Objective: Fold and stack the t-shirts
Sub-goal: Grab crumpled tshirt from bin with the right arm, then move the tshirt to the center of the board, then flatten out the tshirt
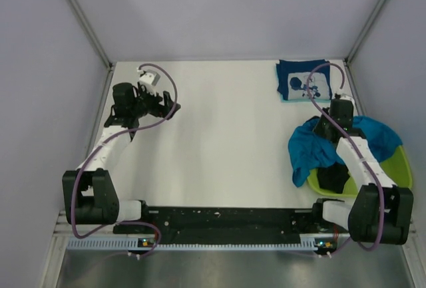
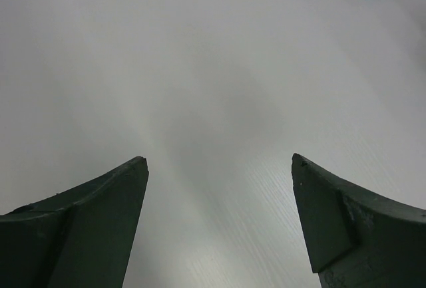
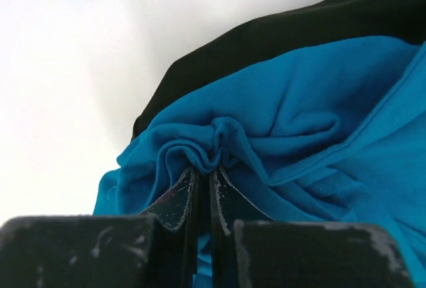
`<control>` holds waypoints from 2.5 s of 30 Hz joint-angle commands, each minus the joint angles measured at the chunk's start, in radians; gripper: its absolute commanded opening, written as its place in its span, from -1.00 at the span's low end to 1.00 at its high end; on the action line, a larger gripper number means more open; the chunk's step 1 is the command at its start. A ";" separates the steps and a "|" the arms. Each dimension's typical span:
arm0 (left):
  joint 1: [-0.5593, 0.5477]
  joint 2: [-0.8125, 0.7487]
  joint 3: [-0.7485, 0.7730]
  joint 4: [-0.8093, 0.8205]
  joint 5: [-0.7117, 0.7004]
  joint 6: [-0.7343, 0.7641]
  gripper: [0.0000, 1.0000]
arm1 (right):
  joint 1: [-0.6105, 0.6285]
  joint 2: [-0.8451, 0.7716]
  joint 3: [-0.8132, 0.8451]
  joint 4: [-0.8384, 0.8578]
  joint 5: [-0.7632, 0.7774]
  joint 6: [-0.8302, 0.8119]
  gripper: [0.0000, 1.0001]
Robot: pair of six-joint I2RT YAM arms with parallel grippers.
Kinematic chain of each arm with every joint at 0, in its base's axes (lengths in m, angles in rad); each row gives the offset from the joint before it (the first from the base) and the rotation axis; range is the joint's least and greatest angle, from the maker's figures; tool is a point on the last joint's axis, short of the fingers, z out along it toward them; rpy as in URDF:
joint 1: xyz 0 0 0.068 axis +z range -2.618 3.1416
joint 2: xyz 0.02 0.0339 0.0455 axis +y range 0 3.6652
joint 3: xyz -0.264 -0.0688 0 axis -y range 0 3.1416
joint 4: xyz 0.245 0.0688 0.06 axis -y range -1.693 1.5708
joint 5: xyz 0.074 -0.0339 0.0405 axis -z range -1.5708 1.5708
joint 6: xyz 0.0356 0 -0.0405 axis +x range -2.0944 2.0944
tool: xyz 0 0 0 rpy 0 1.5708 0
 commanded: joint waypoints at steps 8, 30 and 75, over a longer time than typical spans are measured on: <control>-0.001 -0.023 0.102 -0.163 0.001 0.089 0.87 | 0.004 -0.255 0.323 -0.137 0.084 -0.157 -1.00; 0.082 -0.062 0.297 -0.278 -0.521 0.125 0.97 | 0.696 0.299 1.461 0.203 -0.670 -0.218 -1.00; 0.156 0.119 0.136 -0.522 -0.371 0.498 0.61 | 1.245 0.776 0.676 -0.156 -0.052 -0.357 0.51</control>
